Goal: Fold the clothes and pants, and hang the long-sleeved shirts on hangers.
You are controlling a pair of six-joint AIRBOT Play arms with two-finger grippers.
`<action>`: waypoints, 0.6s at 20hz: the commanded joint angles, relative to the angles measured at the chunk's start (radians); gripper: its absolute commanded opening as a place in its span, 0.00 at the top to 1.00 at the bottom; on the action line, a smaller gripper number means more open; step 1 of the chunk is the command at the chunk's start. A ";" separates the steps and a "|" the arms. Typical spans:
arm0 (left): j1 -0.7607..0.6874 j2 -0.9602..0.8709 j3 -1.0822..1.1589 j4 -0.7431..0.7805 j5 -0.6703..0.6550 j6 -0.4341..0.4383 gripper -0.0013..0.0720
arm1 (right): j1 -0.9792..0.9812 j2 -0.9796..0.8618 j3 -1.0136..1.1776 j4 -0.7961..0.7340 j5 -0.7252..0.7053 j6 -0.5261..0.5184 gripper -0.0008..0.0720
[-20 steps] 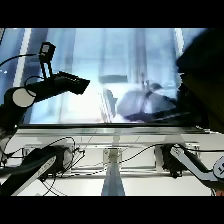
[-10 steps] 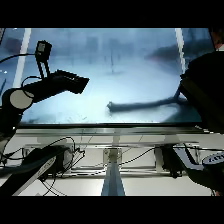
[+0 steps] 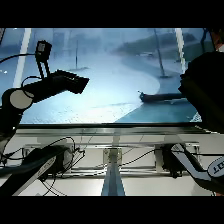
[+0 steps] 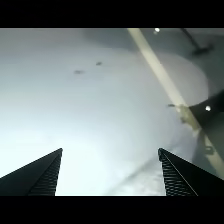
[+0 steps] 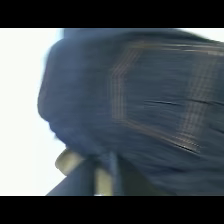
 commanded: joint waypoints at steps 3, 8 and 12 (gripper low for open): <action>0.001 0.001 0.000 0.000 0.000 0.000 0.04 | 0.490 -0.042 -0.001 -0.008 -0.111 -0.182 0.94; 0.001 0.001 0.000 0.000 0.000 0.000 0.04 | 0.840 -0.064 -0.001 -0.125 -0.121 -0.261 0.96; 0.001 0.001 0.000 0.000 0.000 0.000 0.04 | 0.921 -0.072 -0.001 -0.170 -0.121 -0.261 0.96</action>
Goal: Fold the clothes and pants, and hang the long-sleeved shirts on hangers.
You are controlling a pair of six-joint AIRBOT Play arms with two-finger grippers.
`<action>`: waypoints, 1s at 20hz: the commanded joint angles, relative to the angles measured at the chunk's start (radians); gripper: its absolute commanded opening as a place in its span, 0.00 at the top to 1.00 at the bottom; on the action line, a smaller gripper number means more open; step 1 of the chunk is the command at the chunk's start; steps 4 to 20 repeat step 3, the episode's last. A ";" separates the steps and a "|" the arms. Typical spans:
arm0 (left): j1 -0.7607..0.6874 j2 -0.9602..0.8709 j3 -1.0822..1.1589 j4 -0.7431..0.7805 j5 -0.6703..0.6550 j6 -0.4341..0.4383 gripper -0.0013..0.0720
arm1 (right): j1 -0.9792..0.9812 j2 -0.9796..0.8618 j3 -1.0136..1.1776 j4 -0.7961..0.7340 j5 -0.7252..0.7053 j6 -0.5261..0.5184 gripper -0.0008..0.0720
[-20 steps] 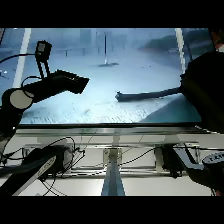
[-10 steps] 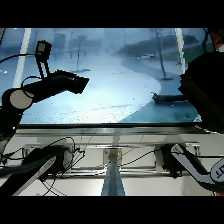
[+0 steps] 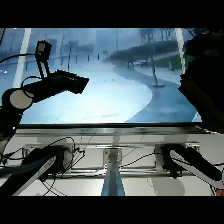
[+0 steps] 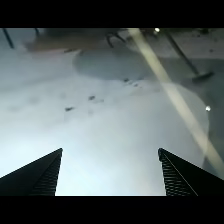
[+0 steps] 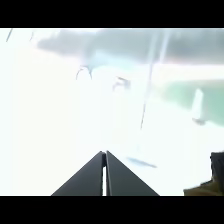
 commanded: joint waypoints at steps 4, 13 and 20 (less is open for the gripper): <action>0.001 0.001 0.000 0.000 0.000 0.000 0.04 | 0.083 -0.008 0.000 -0.036 -0.006 -0.015 0.95; 0.001 0.001 0.000 0.000 0.000 0.000 0.04 | 0.083 -0.008 0.000 -0.036 -0.006 -0.015 0.95; 0.001 0.001 0.000 0.000 0.000 0.000 0.04 | 0.083 -0.008 0.000 -0.036 -0.006 -0.015 0.95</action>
